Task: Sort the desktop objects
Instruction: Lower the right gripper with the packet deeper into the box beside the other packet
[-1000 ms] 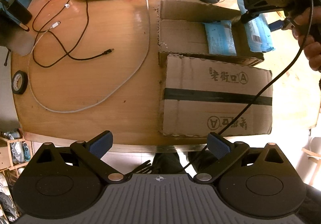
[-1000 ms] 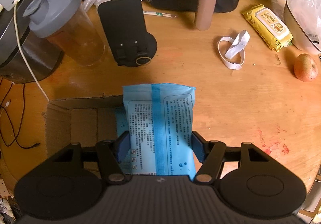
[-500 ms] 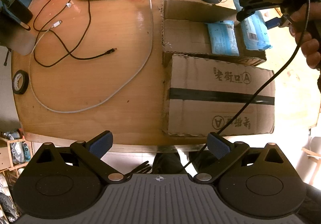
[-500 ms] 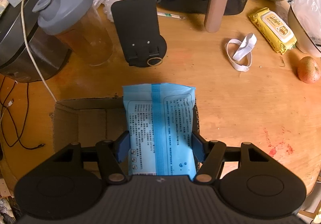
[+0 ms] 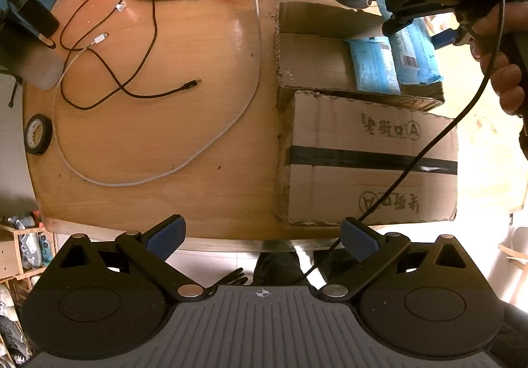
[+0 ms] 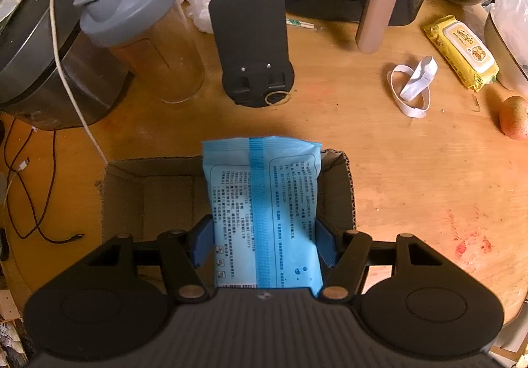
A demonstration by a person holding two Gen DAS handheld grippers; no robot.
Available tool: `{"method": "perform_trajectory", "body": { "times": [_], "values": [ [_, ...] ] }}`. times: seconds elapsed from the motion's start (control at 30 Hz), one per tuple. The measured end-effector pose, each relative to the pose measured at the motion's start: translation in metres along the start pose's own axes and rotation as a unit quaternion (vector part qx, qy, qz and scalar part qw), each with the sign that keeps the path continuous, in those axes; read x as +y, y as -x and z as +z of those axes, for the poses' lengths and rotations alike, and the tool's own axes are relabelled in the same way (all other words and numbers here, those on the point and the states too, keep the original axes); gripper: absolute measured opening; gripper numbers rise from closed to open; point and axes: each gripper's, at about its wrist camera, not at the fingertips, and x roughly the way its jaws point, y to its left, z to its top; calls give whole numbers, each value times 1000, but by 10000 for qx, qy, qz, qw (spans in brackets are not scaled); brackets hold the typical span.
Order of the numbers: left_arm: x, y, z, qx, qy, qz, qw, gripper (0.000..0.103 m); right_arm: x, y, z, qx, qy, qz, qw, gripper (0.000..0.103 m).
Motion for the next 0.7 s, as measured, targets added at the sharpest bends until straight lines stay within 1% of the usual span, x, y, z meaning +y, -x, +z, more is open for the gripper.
{"method": "perform_trajectory", "body": {
  "times": [0.3,0.63,0.7],
  "values": [
    [8,0,0,3,55,36,10000,103,9,-1,-1,4,24,18,10000,63],
    [17,0,-1,-3,57,328,9994,103,18,-3,-1,7,57,41,10000,63],
    [19,0,-1,-6,67,334,9994,103,19,-3,-1,4,64,42,10000,63]
  ]
}}
